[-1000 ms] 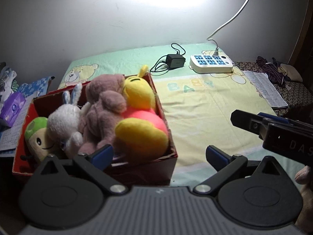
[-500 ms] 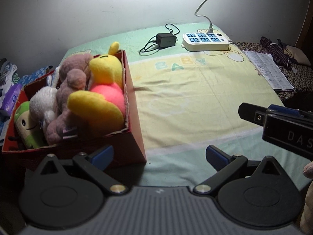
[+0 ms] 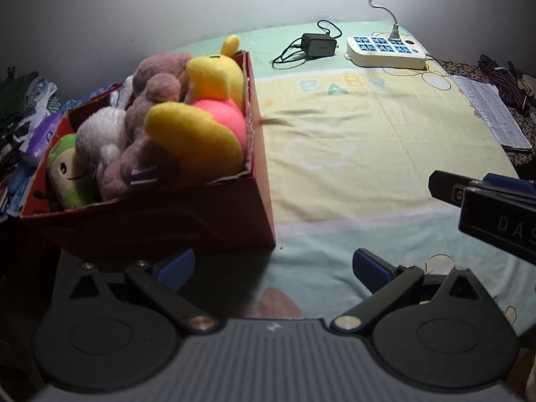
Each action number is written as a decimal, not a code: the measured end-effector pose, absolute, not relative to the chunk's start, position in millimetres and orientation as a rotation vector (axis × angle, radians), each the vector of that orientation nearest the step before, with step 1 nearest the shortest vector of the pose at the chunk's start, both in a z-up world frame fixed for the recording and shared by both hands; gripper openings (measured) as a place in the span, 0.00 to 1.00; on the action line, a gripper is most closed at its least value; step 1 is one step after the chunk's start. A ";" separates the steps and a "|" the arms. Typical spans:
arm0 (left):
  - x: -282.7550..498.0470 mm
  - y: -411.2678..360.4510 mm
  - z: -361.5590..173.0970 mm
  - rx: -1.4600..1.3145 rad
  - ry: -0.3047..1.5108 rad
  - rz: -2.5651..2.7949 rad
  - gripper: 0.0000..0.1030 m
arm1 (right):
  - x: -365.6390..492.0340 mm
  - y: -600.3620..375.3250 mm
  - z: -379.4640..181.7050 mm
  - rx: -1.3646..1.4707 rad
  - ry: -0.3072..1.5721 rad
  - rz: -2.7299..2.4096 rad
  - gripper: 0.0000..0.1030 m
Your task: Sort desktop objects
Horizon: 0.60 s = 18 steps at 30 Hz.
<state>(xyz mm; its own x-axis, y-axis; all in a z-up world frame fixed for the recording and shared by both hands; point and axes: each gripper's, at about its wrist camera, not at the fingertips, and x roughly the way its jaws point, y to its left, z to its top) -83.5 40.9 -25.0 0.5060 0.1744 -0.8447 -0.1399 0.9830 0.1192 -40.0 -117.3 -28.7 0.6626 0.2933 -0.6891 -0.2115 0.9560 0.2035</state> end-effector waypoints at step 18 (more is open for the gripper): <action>-105.6 118.4 2.5 0.012 0.973 0.191 0.98 | -51.5 -40.3 -1.4 0.011 0.761 0.282 0.65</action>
<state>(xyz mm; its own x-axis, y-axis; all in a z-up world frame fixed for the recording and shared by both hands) -105.6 118.4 2.5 0.5471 0.1661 -0.8204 -0.1554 0.9832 0.0954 -51.5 -40.3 -1.4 0.6881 0.2559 -0.6790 -0.2484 0.9623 0.1111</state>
